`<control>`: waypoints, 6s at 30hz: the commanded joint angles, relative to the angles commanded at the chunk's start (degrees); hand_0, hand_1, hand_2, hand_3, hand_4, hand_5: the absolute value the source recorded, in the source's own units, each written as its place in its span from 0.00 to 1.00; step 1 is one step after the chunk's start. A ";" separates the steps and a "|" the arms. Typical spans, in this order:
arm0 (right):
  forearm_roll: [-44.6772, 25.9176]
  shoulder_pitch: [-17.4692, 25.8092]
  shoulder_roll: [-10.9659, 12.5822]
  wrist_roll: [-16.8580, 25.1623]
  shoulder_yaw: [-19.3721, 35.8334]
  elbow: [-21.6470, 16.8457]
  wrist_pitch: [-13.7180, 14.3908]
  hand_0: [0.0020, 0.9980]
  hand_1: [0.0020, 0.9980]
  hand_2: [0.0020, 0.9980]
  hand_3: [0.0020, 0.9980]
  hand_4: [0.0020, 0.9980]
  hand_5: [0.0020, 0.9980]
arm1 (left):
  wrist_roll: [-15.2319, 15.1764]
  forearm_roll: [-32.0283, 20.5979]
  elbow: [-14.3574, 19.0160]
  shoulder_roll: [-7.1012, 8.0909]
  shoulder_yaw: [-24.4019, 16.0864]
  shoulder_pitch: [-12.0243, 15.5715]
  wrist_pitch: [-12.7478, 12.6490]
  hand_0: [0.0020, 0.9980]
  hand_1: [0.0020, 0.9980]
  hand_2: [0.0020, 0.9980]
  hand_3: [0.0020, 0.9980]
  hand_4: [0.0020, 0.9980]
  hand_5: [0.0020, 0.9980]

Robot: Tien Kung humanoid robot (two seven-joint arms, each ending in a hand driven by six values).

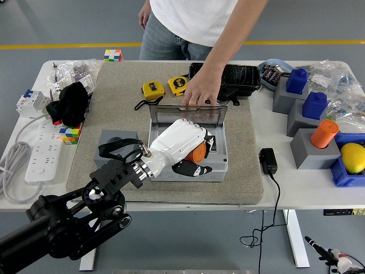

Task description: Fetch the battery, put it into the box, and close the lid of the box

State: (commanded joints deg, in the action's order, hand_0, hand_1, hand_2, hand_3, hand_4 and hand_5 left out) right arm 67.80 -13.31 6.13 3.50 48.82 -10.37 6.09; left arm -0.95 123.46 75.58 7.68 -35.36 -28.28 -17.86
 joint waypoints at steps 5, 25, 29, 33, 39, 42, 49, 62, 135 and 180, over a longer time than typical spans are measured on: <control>-0.16 -0.13 0.05 -0.01 -0.25 -0.06 0.03 0.91 0.90 0.83 0.87 1.00 1.00 | -0.10 -1.39 -2.33 -1.41 0.20 -1.50 -0.09 0.03 0.02 0.07 0.08 0.84 0.16; -0.53 -0.34 0.07 -0.05 -1.30 -0.21 0.05 0.91 0.90 0.83 0.87 1.00 1.00 | -0.61 -4.01 -10.17 -5.06 -0.20 -5.69 -0.21 0.03 0.02 0.07 0.08 0.83 0.17; -0.69 -0.37 0.04 -0.05 -1.76 -0.23 0.04 0.91 0.90 0.83 0.87 1.00 1.00 | -0.78 -4.38 -12.06 -5.77 -0.57 -6.61 -0.30 0.03 0.02 0.07 0.08 0.83 0.17; -1.00 -0.43 0.02 -0.06 -2.24 -0.33 0.04 0.91 0.90 0.83 0.87 1.00 1.00 | -0.80 -4.47 -13.14 -6.18 -0.76 -7.19 -0.26 0.03 0.02 0.07 0.08 0.83 0.17; -1.05 -0.32 0.02 -0.08 -2.45 -0.30 0.02 0.91 0.90 0.83 0.87 1.00 1.00 | -0.73 -4.41 -13.56 -6.43 -0.63 -7.22 -0.05 0.03 0.02 0.07 0.08 0.83 0.17; -1.15 -0.27 0.02 -0.10 -2.59 -0.32 0.03 0.91 0.90 0.83 0.87 1.00 1.00 | -0.84 -4.59 -13.56 -6.50 -0.50 -7.13 -0.13 0.03 0.02 0.07 0.08 0.83 0.17; -1.18 -0.39 0.03 -0.11 -2.62 -0.39 0.01 0.91 0.90 0.83 0.87 1.00 1.00 | -1.12 -4.80 -13.94 -6.59 -0.50 -7.13 -0.45 0.03 0.02 0.07 0.08 0.83 0.17; -1.06 -0.40 -0.02 -0.12 -2.44 -0.39 -0.07 0.91 0.89 0.83 0.87 1.00 1.00 | -2.16 -5.32 -14.50 -6.58 -1.04 -7.21 -0.99 0.03 0.02 0.07 0.08 0.85 0.27; -1.13 -0.57 0.11 -0.14 -2.58 -0.39 -0.35 0.91 0.89 0.82 0.86 1.00 1.00 | -5.44 -6.51 -16.45 -7.13 -1.89 -7.08 0.86 0.71 0.80 0.68 0.56 1.00 0.65; -0.77 -0.09 0.06 -0.16 -1.65 -0.33 -0.40 0.91 0.89 0.82 0.86 1.00 1.00 | -8.82 -4.96 -12.52 -3.87 -5.74 -2.37 -3.72 1.00 1.00 0.94 0.85 1.00 0.88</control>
State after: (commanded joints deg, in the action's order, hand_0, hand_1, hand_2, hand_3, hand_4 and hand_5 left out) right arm 67.03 -13.41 6.19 3.34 47.17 -10.70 5.69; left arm -9.77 118.51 63.06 3.81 -41.10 -30.65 -21.58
